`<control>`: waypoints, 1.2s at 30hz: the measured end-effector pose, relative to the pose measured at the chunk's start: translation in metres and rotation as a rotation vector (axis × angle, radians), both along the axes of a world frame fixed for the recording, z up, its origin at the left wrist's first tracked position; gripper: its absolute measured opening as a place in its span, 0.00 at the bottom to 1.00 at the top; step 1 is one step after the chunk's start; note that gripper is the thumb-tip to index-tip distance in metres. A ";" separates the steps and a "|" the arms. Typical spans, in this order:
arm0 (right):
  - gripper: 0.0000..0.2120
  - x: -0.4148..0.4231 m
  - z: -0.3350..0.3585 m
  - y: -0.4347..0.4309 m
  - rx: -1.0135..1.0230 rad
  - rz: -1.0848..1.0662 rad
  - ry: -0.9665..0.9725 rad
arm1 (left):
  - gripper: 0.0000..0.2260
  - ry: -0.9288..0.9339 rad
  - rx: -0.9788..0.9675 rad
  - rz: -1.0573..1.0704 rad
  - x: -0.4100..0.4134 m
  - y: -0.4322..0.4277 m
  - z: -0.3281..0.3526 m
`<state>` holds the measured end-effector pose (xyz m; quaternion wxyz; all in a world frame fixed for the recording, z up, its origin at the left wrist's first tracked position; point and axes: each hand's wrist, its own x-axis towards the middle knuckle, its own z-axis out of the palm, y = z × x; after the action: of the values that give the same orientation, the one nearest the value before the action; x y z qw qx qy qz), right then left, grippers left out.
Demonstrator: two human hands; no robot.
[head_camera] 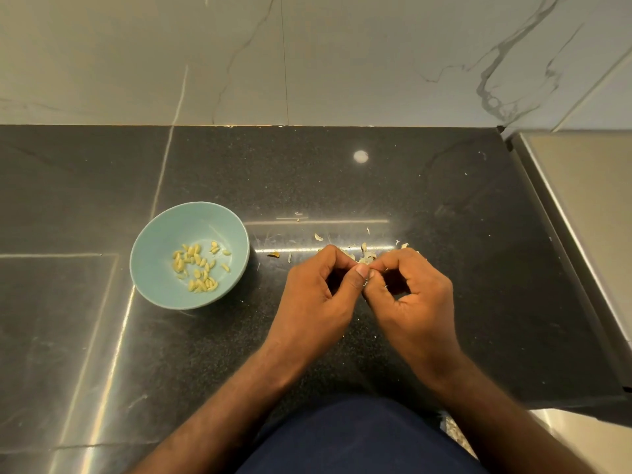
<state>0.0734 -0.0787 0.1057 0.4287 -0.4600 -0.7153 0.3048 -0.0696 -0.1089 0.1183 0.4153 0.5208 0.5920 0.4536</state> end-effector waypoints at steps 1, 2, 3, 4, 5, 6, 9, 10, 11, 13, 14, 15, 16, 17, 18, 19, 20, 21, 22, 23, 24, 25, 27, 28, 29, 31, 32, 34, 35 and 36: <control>0.05 -0.002 0.001 0.000 -0.047 -0.010 0.023 | 0.04 0.001 -0.001 0.001 0.000 0.000 0.000; 0.05 -0.003 0.003 -0.001 -0.093 -0.014 0.043 | 0.04 -0.001 -0.001 0.002 0.000 -0.001 0.001; 0.04 -0.004 0.005 -0.001 -0.138 -0.013 0.061 | 0.04 -0.005 -0.001 0.002 -0.001 -0.001 0.001; 0.04 -0.005 0.007 -0.001 -0.186 -0.007 0.079 | 0.04 -0.009 -0.002 0.004 -0.001 -0.001 0.001; 0.04 -0.006 0.008 -0.001 -0.235 0.001 0.097 | 0.04 -0.013 -0.003 0.006 -0.002 -0.001 0.002; 0.04 -0.006 0.010 -0.001 -0.281 0.008 0.118 | 0.04 -0.020 -0.006 0.009 -0.003 -0.001 0.002; 0.04 -0.006 0.011 0.002 -0.384 0.029 0.174 | 0.04 -0.067 -0.030 0.009 -0.005 0.000 0.003; 0.03 -0.006 0.012 0.003 -0.416 0.035 0.196 | 0.05 -0.090 -0.046 0.006 -0.006 0.000 0.002; 0.03 -0.007 0.012 0.005 -0.450 0.040 0.222 | 0.05 -0.119 -0.068 0.002 -0.007 0.001 0.002; 0.03 -0.008 0.013 0.006 -0.525 0.055 0.280 | 0.05 -0.194 -0.119 -0.003 -0.009 0.001 0.002; 0.04 -0.008 0.014 0.007 -0.558 0.064 0.307 | 0.05 -0.231 -0.141 -0.007 -0.010 0.001 0.002; 0.04 -0.008 0.014 0.007 -0.586 0.071 0.332 | 0.05 -0.260 -0.158 -0.016 -0.011 0.001 0.003; 0.05 -0.007 0.014 0.007 -0.610 0.076 0.354 | 0.05 -0.281 -0.173 -0.028 -0.013 0.001 0.004; 0.06 -0.007 0.014 0.007 -0.632 0.080 0.372 | 0.05 -0.297 -0.189 -0.040 -0.014 0.001 0.004; 0.07 -0.007 0.014 0.007 -0.650 0.082 0.388 | 0.06 -0.310 -0.209 -0.052 -0.014 0.002 0.005; 0.08 -0.007 0.013 0.006 -0.665 0.086 0.402 | 0.07 -0.323 -0.230 -0.064 -0.015 0.002 0.006; 0.08 -0.007 0.013 0.005 -0.678 0.091 0.416 | 0.07 -0.341 -0.252 -0.075 -0.016 0.003 0.006; 0.08 -0.008 0.013 0.004 -0.691 0.095 0.432 | 0.08 -0.365 -0.271 -0.084 -0.017 0.003 0.006; 0.08 -0.008 0.014 0.003 -0.704 0.097 0.449 | 0.09 -0.396 -0.286 -0.090 -0.017 0.003 0.007; 0.08 -0.009 0.015 0.003 -0.716 0.099 0.466 | 0.09 -0.427 -0.296 -0.091 -0.017 0.003 0.007; 0.08 -0.009 0.016 0.003 -0.725 0.105 0.481 | 0.09 -0.450 -0.302 -0.087 -0.018 0.003 0.008; 0.09 -0.009 0.017 0.003 -0.729 0.112 0.492 | 0.09 -0.466 -0.305 -0.079 -0.017 0.003 0.008; 0.09 -0.009 0.019 0.005 -0.717 0.128 0.483 | 0.10 -0.477 -0.309 -0.058 -0.016 0.002 0.007; 0.09 -0.008 0.020 0.006 -0.703 0.132 0.469 | 0.10 -0.475 -0.313 -0.046 -0.015 0.002 0.006; 0.09 -0.006 0.020 0.007 -0.680 0.128 0.454 | 0.10 -0.469 -0.316 -0.036 -0.014 0.002 0.005; 0.07 -0.003 0.019 0.011 -0.619 0.092 0.413 | 0.10 -0.456 -0.319 -0.013 -0.012 0.002 0.004; 0.06 0.000 0.019 0.013 -0.582 0.067 0.379 | 0.10 -0.449 -0.316 -0.002 -0.012 0.003 0.004; 0.08 0.004 0.018 0.017 -0.507 0.018 0.310 | 0.10 -0.430 -0.306 0.017 -0.011 0.004 0.005; 0.10 0.005 0.017 0.019 -0.475 -0.012 0.277 | 0.10 -0.420 -0.301 0.023 -0.010 0.005 0.005; 0.12 0.007 0.017 0.020 -0.441 -0.045 0.239 | 0.10 -0.411 -0.296 0.026 -0.010 0.005 0.006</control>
<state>0.0802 -0.0584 0.1225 0.4063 -0.5191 -0.5653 0.4959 -0.0793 -0.1035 0.1240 0.5929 0.3436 0.5618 0.4634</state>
